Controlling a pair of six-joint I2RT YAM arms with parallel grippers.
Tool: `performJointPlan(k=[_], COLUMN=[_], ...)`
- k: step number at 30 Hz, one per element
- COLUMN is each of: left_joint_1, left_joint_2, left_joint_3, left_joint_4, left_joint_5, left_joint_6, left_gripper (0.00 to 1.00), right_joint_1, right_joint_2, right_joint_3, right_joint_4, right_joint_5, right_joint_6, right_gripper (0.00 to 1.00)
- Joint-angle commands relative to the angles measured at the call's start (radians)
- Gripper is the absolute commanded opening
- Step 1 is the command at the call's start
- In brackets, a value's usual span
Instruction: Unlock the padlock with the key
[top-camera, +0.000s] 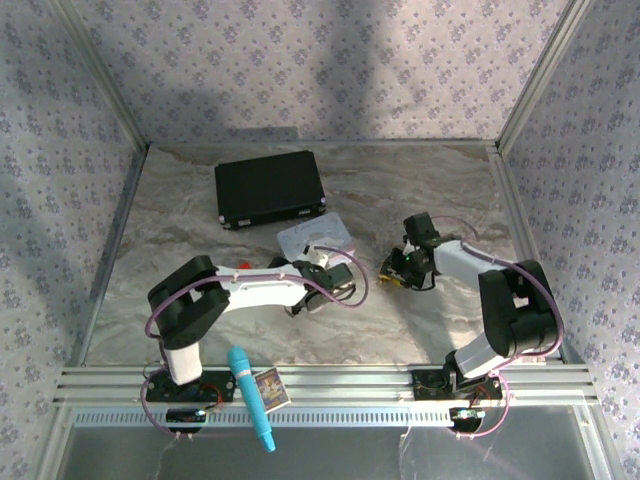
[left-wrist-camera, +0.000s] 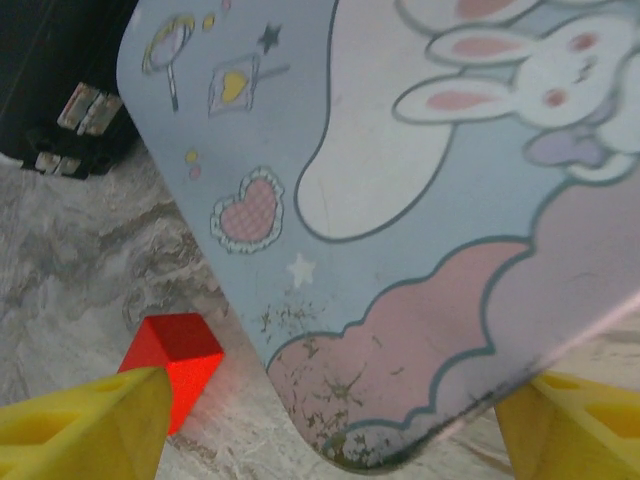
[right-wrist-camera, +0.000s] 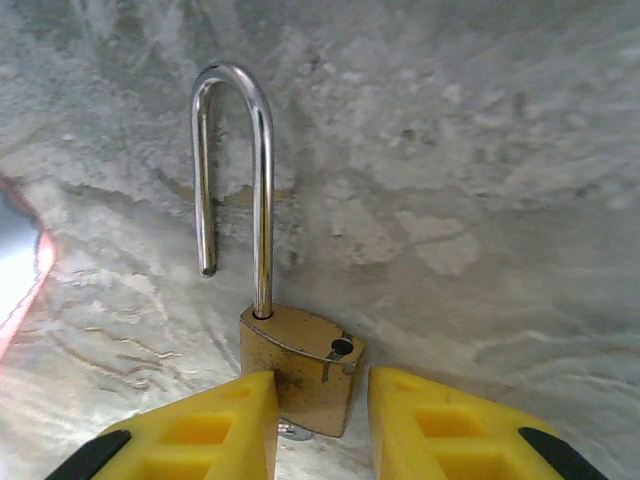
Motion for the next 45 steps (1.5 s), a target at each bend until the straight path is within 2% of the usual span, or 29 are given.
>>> performJointPlan(k=[1, 5, 11, 19, 21, 24, 26, 27, 28, 29, 31, 32, 35, 37, 40, 41, 43, 45], left_joint_1=[0.027, 0.075, 0.147, 0.157, 0.150, 0.142, 0.145, 0.147, 0.153, 0.164, 0.201, 0.222, 0.297, 0.384, 0.568, 0.617, 0.710, 0.817], left_joint_2=[-0.056, -0.099, -0.146, -0.224, -0.270, -0.384, -0.489, -0.546, -0.593, -0.647, -0.726, -0.762, -0.850, -0.904, -0.953, -0.962, -0.972, -0.947], left_joint_3=[-0.025, -0.063, -0.097, -0.141, -0.169, -0.231, -0.272, -0.290, -0.304, -0.320, -0.343, -0.364, -0.462, -0.501, -0.579, -0.607, -0.669, -0.762], left_joint_4=[-0.024, 0.017, 0.080, 0.128, 0.149, 0.184, 0.189, 0.188, 0.186, 0.185, 0.187, 0.219, 0.399, 0.470, 0.622, 0.678, 0.787, 0.978], left_joint_5=[-0.010, 0.029, 0.056, 0.102, 0.121, 0.148, 0.147, 0.127, 0.110, 0.082, 0.021, -0.005, -0.116, -0.141, -0.048, -0.053, -0.017, 0.156], left_joint_6=[-0.050, -0.025, 0.010, 0.042, 0.039, 0.027, 0.007, -0.004, -0.009, -0.011, 0.008, 0.067, 0.251, 0.301, 0.382, 0.396, 0.446, 0.540], left_gripper=[0.83, 0.83, 0.83, 0.83, 0.83, 0.84, 0.89, 0.93, 0.96, 0.97, 1.00, 1.00, 1.00, 1.00, 1.00, 1.00, 1.00, 1.00], right_joint_1=[0.025, 0.007, 0.018, 0.023, 0.022, 0.020, 0.020, 0.019, 0.017, 0.012, -0.006, -0.010, -0.026, -0.054, -0.170, -0.198, -0.218, -0.219], right_joint_2=[0.007, -0.007, -0.035, -0.140, -0.177, -0.238, -0.285, -0.317, -0.347, -0.379, -0.433, -0.460, -0.511, -0.519, -0.470, -0.445, -0.410, -0.373], right_joint_3=[0.007, -0.007, -0.007, 0.012, 0.019, 0.038, 0.045, 0.045, 0.038, 0.023, -0.011, -0.040, -0.130, -0.184, -0.225, -0.240, -0.300, -0.352], right_joint_4=[-0.239, -0.213, -0.243, -0.276, -0.281, -0.297, -0.296, -0.286, -0.262, -0.225, -0.137, -0.073, 0.114, 0.229, 0.339, 0.379, 0.553, 0.712], right_joint_5=[0.232, 0.196, 0.246, 0.265, 0.274, 0.309, 0.350, 0.376, 0.398, 0.430, 0.520, 0.570, 0.656, 0.680, 0.625, 0.627, 0.619, 0.615], right_joint_6=[-0.001, 0.000, -0.007, -0.023, -0.033, -0.043, -0.100, -0.121, -0.148, -0.179, -0.224, -0.256, -0.405, -0.514, -0.556, -0.567, -0.614, -0.633], right_gripper=[0.30, 0.30, 0.32, 0.47, 0.54, 0.58, 0.72, 0.93, 0.99, 0.99, 0.99, 0.99, 0.99, 0.99, 0.99, 0.99, 0.98, 0.98])
